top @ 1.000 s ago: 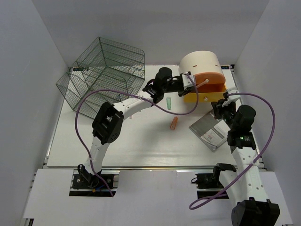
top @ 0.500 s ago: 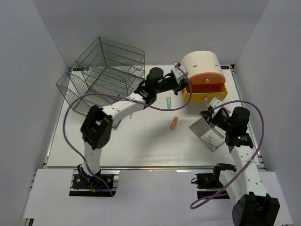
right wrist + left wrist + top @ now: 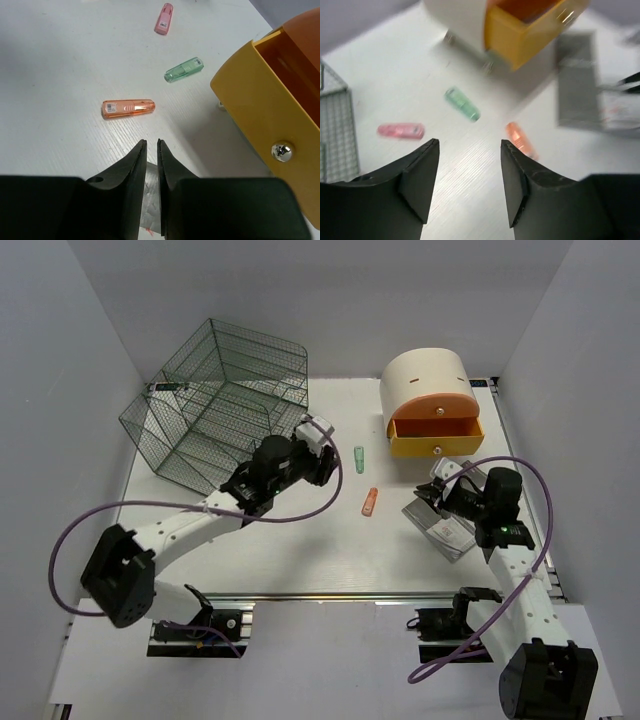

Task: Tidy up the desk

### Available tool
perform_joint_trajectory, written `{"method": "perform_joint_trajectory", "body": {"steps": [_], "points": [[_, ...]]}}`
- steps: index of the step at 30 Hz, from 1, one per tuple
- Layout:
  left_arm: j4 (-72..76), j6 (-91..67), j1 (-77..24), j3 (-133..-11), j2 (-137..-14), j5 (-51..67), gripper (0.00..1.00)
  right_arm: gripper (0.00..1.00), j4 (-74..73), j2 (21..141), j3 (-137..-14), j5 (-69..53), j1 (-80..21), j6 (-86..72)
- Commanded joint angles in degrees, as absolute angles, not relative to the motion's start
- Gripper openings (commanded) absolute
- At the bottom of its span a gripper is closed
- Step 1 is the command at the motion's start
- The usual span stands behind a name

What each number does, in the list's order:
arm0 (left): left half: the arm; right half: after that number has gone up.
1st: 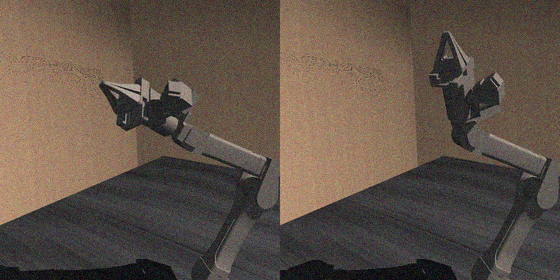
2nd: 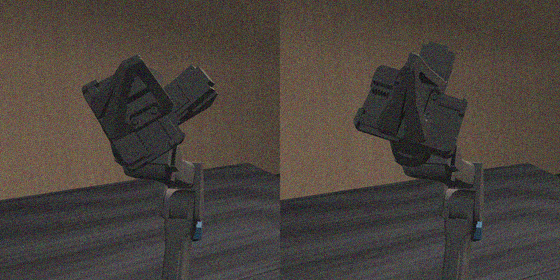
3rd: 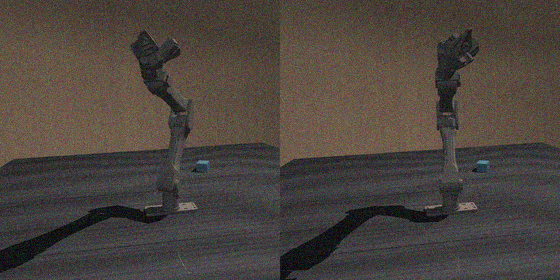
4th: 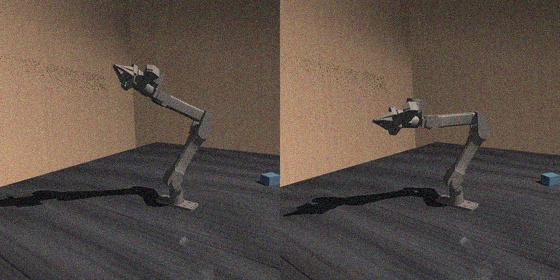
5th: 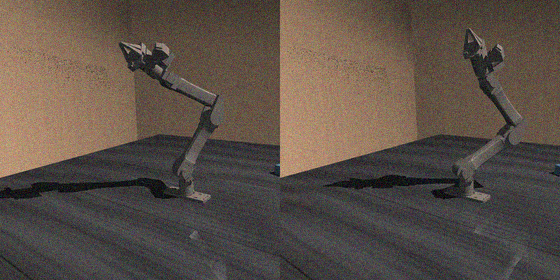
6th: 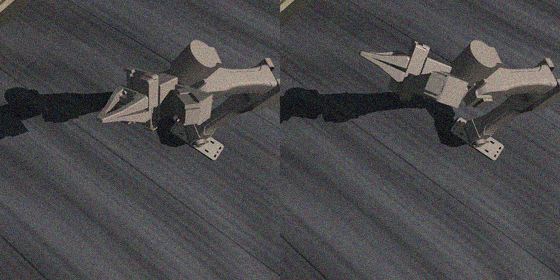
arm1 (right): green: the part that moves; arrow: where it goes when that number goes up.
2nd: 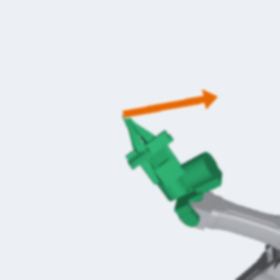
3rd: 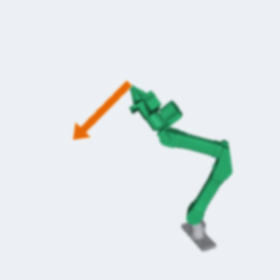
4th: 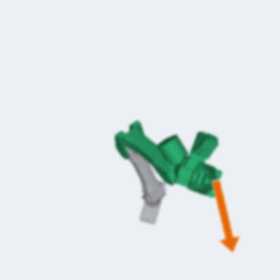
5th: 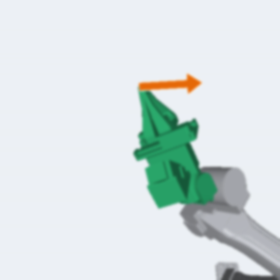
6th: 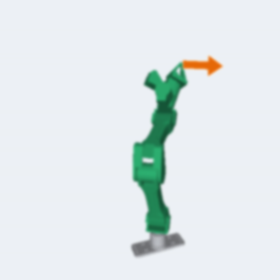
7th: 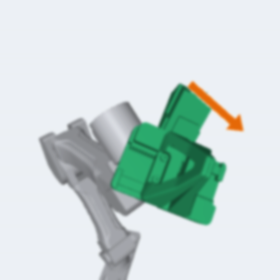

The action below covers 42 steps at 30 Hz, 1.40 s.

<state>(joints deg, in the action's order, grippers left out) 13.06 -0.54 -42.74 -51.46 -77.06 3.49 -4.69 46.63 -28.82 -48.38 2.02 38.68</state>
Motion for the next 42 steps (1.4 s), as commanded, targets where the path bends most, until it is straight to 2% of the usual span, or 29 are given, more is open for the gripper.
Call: {"method": "perform_joint_trajectory", "body": {"steps": [1,3,5,7,9,11,15,17,24,33,42], "points": [[-1.79,6.31,-43.15,-57.11,-83.65,-6.92,0.63,0.21,-2.02,45.97,-27.78,-48.61,2.11,37.7],[-4.91,11.76,-43.95,-62.13,-89.8,-14.39,0.62,0.22,-2.02,45.7,-27.34,-48.16,2.2,37.71],[-7.99,14.32,-43.95,-64.06,-94.45,-19.93,0.56,0.24,-1.93,45.44,-27.25,-47.73,2.2,37.71],[-9.49,13.98,-43.95,-66.61,-97.11,-29.23,0.38,0.24,-1.85,45.26,-27.16,-47.46,2.2,37.79],[-11.33,13.1,-43.95,-69.24,-101.05,-36.52,0.27,0.24,-1.67,45.18,-27.16,-47.11,2.2,37.71],[-12.65,11.78,-43.95,-70.48,-103.09,-39.97,0.26,0.24,-1.58,45.0,-27.25,-46.93,2.11,37.62],[-14.41,10.29,-43.95,-72.77,-108.0,-44.29,0.37,0.24,-1.32,44.65,-27.25,-46.23,2.2,37.0],[-15.99,8.1,-43.95,-74.0,-109.94,-47.36,0.46,0.24,-1.23,44.47,-27.25,-45.79,2.11,36.74],[-20.92,2.64,-42.89,-76.2,-115.66,-50.63,0.58,0.25,-0.97,44.3,-27.25,-45.35,2.11,36.3],[-23.2,-2.45,-42.36,-77.78,-117.16,-47.82,0.62,0.25,-0.7,44.21,-27.07,-44.56,2.11,36.3],[-27.24,-7.47,-40.0,-78.14,-117.77,-40.61,0.59,0.25,-0.7,44.03,-27.07,-44.21,2.2,36.12]]}}
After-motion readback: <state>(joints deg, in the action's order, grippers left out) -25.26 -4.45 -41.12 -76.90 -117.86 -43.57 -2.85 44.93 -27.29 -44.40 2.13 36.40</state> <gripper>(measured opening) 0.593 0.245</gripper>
